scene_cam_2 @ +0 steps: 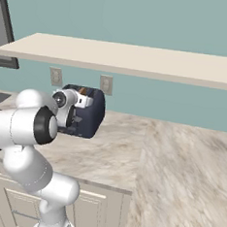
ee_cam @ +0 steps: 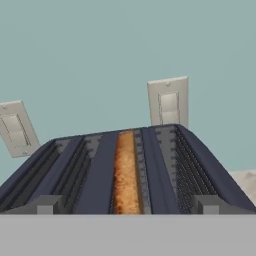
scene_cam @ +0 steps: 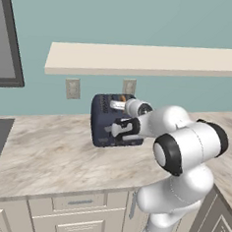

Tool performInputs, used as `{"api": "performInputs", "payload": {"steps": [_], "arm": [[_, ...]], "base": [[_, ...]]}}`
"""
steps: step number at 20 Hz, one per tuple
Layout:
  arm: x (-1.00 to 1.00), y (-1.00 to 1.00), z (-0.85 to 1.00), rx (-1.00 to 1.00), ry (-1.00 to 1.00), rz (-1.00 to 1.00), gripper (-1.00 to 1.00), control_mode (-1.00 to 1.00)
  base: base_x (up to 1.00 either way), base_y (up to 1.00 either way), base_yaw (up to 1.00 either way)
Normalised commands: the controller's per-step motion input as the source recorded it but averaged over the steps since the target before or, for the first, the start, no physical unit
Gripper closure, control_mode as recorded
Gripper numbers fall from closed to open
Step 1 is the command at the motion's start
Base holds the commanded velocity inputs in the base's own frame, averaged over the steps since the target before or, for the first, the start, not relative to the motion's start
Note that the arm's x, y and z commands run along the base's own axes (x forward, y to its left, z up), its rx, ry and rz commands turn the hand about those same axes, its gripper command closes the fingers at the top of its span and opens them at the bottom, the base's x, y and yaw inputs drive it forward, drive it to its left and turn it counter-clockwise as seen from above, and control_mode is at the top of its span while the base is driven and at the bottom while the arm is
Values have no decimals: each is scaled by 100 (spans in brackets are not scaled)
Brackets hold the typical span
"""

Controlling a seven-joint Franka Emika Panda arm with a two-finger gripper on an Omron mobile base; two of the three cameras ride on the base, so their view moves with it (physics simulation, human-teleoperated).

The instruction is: Start the toaster. Once the lever pops up, take the bread to the plate on the dining counter.

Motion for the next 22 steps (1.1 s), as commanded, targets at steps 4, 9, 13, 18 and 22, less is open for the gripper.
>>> {"api": "performInputs", "payload": {"steps": [4,9,13,18,22], "arm": [[0,0,-20,0,0,0,-100,-100],[0,0,-16,0,0,0,-100,-100],[0,0,-4,0,0,0,-100,-100],[0,0,0,0,0,0,-100,-100],[0,0,0,0,0,0,-100,-100]], "base": [[0,0,0],[0,0,0],[0,0,0],[0,0,0],[0,0,0]]}}
